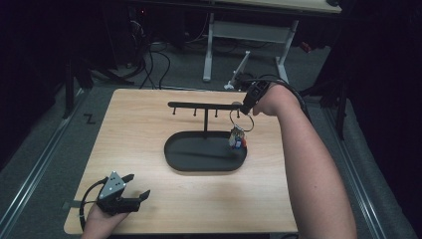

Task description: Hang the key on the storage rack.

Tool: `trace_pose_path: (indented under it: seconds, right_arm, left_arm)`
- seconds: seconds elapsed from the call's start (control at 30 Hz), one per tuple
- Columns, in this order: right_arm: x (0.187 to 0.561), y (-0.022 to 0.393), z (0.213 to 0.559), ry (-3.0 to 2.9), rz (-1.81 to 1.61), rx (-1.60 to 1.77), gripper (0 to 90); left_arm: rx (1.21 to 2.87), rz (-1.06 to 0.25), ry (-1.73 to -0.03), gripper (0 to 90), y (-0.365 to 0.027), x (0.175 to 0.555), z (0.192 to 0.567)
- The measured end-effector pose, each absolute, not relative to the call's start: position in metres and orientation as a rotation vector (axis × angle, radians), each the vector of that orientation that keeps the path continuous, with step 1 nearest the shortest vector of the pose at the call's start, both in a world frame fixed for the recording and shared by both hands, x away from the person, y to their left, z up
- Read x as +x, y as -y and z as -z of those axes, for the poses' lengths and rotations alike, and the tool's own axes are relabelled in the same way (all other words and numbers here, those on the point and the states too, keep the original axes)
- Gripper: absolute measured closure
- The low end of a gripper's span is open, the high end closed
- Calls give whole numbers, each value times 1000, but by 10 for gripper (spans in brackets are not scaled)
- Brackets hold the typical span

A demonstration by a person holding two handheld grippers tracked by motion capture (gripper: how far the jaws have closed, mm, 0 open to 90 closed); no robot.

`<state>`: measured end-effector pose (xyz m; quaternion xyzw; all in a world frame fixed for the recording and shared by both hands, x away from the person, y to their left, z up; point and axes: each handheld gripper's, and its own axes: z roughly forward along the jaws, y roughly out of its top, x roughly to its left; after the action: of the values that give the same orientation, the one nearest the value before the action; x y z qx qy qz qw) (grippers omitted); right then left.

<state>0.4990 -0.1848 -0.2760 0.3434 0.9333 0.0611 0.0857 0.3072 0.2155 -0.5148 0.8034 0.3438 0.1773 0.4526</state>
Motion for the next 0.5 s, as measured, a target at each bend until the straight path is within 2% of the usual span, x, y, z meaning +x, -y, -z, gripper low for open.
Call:
trace_pose_path:
  seconds: [0.5]
  right_arm:
    - [507, 187, 289, -2784, -178, 1048, 872]
  left_arm:
    - [1986, -436, -848, 179, -215, 307, 516]
